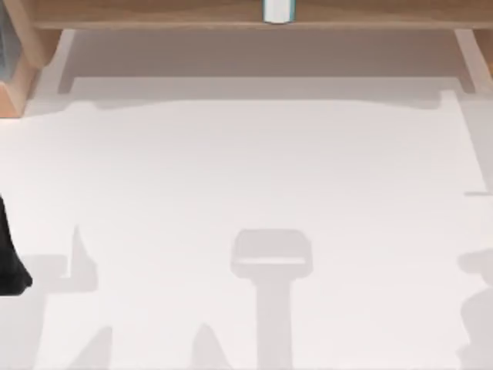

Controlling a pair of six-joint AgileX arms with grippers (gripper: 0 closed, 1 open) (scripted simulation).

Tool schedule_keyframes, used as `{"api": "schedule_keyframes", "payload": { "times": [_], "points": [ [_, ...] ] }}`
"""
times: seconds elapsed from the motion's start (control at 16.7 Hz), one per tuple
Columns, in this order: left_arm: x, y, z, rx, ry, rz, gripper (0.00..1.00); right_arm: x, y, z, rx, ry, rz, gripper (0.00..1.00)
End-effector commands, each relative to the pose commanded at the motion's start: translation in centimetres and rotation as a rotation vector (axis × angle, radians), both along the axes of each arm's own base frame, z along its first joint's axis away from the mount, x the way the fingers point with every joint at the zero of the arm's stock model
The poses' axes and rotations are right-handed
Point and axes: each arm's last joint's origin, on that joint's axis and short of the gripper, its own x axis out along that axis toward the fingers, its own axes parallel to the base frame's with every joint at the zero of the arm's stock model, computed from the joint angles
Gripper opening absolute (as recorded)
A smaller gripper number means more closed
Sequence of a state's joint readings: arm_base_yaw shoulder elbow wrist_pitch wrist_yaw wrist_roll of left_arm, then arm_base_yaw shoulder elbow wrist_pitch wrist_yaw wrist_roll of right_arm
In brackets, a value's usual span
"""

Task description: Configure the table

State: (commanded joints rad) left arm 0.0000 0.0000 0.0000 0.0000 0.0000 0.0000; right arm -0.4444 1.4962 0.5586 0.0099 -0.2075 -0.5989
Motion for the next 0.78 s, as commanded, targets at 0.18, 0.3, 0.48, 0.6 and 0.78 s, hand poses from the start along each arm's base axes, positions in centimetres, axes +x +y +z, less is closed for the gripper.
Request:
{"api": "schedule_keyframes", "payload": {
  "times": [0.18,0.3,0.48,0.6,0.78],
  "points": [
    [0.0,0.0,0.0,0.000,0.000,0.000,1.00,0.1,-2.6,-1.0,-0.142,-0.167,0.086,1.00],
    [0.0,0.0,0.0,0.000,0.000,0.000,1.00,-0.2,-4.1,-1.6,-0.261,-0.266,0.148,1.00],
    [0.0,0.0,0.0,0.000,0.000,0.000,1.00,-0.9,-5.9,-2.5,-0.465,-0.393,0.247,1.00],
    [0.0,0.0,0.0,0.000,0.000,0.000,1.00,-1.4,-6.7,-2.9,-0.610,-0.464,0.318,1.00],
    [0.0,0.0,0.0,0.000,0.000,0.000,1.00,-1.7,-7.4,-3.2,-0.827,-0.559,0.429,1.00]
  ]
}}
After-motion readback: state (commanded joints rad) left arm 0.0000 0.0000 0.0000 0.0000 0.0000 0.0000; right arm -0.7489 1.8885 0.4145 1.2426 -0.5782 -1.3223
